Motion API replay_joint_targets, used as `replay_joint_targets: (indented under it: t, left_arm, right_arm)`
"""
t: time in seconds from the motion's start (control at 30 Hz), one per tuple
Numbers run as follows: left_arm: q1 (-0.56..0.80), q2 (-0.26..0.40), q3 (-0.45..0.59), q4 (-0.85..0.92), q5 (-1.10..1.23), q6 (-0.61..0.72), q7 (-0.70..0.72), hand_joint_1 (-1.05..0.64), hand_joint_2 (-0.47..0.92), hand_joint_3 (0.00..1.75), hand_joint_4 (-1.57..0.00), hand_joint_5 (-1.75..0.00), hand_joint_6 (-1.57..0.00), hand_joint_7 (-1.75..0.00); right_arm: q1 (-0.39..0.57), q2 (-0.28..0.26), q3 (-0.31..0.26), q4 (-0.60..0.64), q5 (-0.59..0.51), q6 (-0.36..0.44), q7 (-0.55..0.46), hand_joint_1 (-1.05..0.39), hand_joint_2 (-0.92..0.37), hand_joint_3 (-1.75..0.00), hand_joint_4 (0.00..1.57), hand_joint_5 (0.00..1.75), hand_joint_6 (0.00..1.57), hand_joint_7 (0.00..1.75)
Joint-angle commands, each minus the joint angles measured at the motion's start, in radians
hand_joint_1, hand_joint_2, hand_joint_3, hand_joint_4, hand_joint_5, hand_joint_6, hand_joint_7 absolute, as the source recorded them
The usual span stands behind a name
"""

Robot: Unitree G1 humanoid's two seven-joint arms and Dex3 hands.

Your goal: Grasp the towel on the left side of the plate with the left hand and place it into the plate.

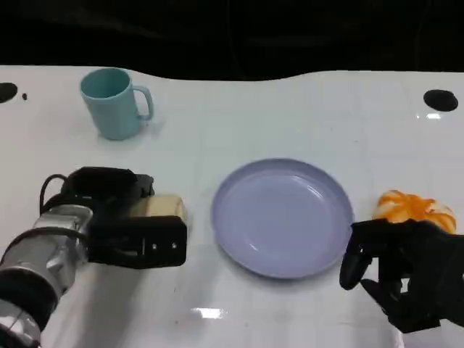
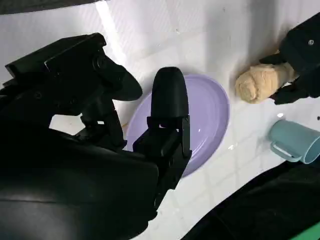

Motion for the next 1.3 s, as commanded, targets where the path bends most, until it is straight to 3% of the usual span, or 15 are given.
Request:
replay_joint_targets:
  t: [0.03, 0.1, 0.17, 0.2, 0.47, 0.5, 0.57, 0.67, 0.83, 0.87, 0.9, 1.03, 1.13, 1.3]
  left_arm:
    - [0.028, 0.007, 0.031, -0.036, -0.016, 0.001, 0.086, -0.23, 0.91, 0.29, -0.86, -1.74, -0.64, -1.74]
    - [0.039, -0.005, 0.044, -0.057, -0.017, 0.026, 0.133, -0.23, 0.9, 0.3, -0.88, -1.75, -0.64, -1.75]
    - [0.05, -0.017, 0.06, -0.089, -0.025, 0.056, 0.156, -0.22, 0.68, 0.7, -0.91, -1.75, -0.64, -1.75]
    - [0.055, -0.022, 0.069, -0.116, -0.03, 0.075, 0.152, -0.22, 0.64, 0.81, -0.9, -1.75, -0.62, -1.75]
    - [0.088, -0.022, 0.106, -0.382, -0.078, 0.115, 0.031, -0.23, 0.53, 0.99, -0.92, -1.75, -0.62, -1.75]
    - [0.093, -0.025, 0.105, -0.431, -0.078, 0.127, 0.005, -0.24, 0.52, 0.99, -0.92, -1.75, -0.61, -1.69]
    - [0.098, -0.033, 0.101, -0.518, -0.078, 0.157, -0.048, -0.24, 0.53, 0.93, -0.91, -1.75, -0.64, -1.42]
    - [0.097, -0.057, 0.088, -0.612, -0.067, 0.193, -0.101, -0.22, 0.51, 0.97, -0.91, -1.75, -0.59, -1.7]
    - [0.061, -0.129, 0.043, -0.643, -0.018, 0.243, -0.113, -0.23, 0.43, 1.02, -0.92, -1.75, -0.57, -1.71]
    - [0.055, -0.142, 0.036, -0.644, -0.01, 0.254, -0.119, -0.23, 0.43, 1.0, -0.91, -1.75, -0.59, -1.63]
    - [0.052, -0.151, 0.032, -0.645, -0.005, 0.262, -0.124, -0.24, 0.45, 0.96, -0.91, -1.75, -0.67, -1.35]
    - [0.029, -0.212, -0.014, -0.631, 0.037, 0.287, -0.13, -0.26, 0.49, 0.92, -0.9, -1.75, -0.77, -0.98]
    - [0.013, -0.24, -0.038, -0.606, 0.047, 0.283, -0.138, -0.27, 0.52, 0.82, -0.9, -1.75, -0.82, -0.82]
    - [0.005, -0.255, -0.043, -0.578, 0.034, 0.268, -0.156, -0.27, 0.58, 0.72, -0.88, -1.75, -0.84, -0.85]
  right_arm:
    - [0.002, -0.017, -0.007, -0.012, -0.004, 0.002, 0.001, -0.01, -0.57, -1.05, 0.71, 1.74, 0.71, 1.39]
    - [0.001, -0.018, -0.006, -0.012, -0.006, 0.004, 0.001, -0.01, -0.57, -1.05, 0.71, 1.74, 0.71, 1.39]
    - [0.0, -0.019, -0.007, -0.011, -0.004, 0.004, 0.002, 0.0, -0.58, -1.05, 0.71, 1.74, 0.71, 1.39]
    - [0.0, -0.018, -0.008, -0.01, -0.003, 0.006, 0.002, 0.0, -0.58, -1.05, 0.71, 1.74, 0.71, 1.39]
    - [-0.003, -0.021, -0.003, -0.013, -0.007, 0.01, 0.003, -0.01, -0.59, -1.04, 0.71, 1.73, 0.7, 1.39]
    - [-0.003, -0.021, -0.003, -0.013, -0.007, 0.011, 0.003, -0.01, -0.59, -1.04, 0.71, 1.73, 0.7, 1.39]
    - [-0.004, -0.021, -0.002, -0.015, -0.008, 0.014, 0.003, 0.0, -0.59, -1.03, 0.71, 1.73, 0.7, 1.39]
    - [-0.002, -0.023, -0.004, -0.019, -0.005, 0.012, 0.004, 0.0, -0.59, -1.04, 0.71, 1.73, 0.7, 1.39]
    - [0.001, -0.021, -0.006, -0.023, -0.001, 0.013, 0.003, 0.0, -0.6, -1.03, 0.71, 1.73, 0.7, 1.4]
    - [0.001, -0.021, -0.005, -0.022, 0.0, 0.009, 0.004, 0.0, -0.6, -1.03, 0.71, 1.74, 0.7, 1.4]
    - [0.002, -0.02, -0.005, -0.021, 0.0, 0.007, 0.004, 0.0, -0.6, -1.03, 0.71, 1.74, 0.7, 1.4]
    - [0.001, -0.018, -0.002, -0.023, 0.0, 0.01, 0.003, -0.01, -0.59, -1.04, 0.71, 1.74, 0.7, 1.41]
    - [-0.001, -0.016, -0.001, -0.027, 0.001, 0.02, 0.003, -0.01, -0.58, -1.05, 0.72, 1.74, 0.7, 1.41]
    - [-0.002, -0.017, 0.002, -0.03, -0.001, 0.021, 0.003, -0.01, -0.58, -1.05, 0.72, 1.75, 0.7, 1.41]
